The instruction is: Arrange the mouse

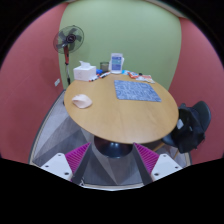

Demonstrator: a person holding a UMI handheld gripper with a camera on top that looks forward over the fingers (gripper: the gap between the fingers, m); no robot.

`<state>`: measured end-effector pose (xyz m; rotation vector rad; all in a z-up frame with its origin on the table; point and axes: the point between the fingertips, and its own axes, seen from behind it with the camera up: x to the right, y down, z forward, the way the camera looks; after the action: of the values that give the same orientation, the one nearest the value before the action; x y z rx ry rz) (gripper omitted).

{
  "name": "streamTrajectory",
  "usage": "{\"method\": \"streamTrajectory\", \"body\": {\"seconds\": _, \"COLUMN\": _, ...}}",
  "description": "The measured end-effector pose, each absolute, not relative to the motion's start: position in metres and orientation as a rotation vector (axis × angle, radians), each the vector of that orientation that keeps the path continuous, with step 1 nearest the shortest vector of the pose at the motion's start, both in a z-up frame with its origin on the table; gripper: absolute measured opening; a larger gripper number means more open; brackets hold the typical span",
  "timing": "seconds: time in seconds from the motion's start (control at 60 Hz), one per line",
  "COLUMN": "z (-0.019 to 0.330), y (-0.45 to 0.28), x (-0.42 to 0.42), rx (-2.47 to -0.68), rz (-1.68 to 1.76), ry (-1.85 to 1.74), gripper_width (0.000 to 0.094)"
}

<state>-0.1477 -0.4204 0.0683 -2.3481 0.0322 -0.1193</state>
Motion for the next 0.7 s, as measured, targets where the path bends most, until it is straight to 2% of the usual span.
{"method": "streamTrajectory", "body": {"seconds": 0.183, "z": 0.042, "y": -0.314, "x": -0.217, "rx": -2.32, "rz": -0.048, "ry": 0.035, "gripper_width": 0.0832}}
{"method": "streamTrajectory", "body": {"seconds": 0.333, "z": 0.019, "y": -0.236, "x": -0.239, "rx": -2.31, "rz": -0.045, "ry": 0.018, "gripper_width": 0.0829}}
{"method": "streamTrajectory", "body": {"seconds": 0.45, "z": 0.0, "y": -0.196, "x": -0.254, "rx": -2.322, "rz": -0.048, "ry": -0.007, "gripper_width": 0.0829}}
{"method": "streamTrajectory", "body": {"seconds": 0.7, "z": -0.005, "y": -0.135, "x": -0.261, "rx": -2.292, "rz": -0.066, "ry": -0.057, "gripper_width": 0.0828}}
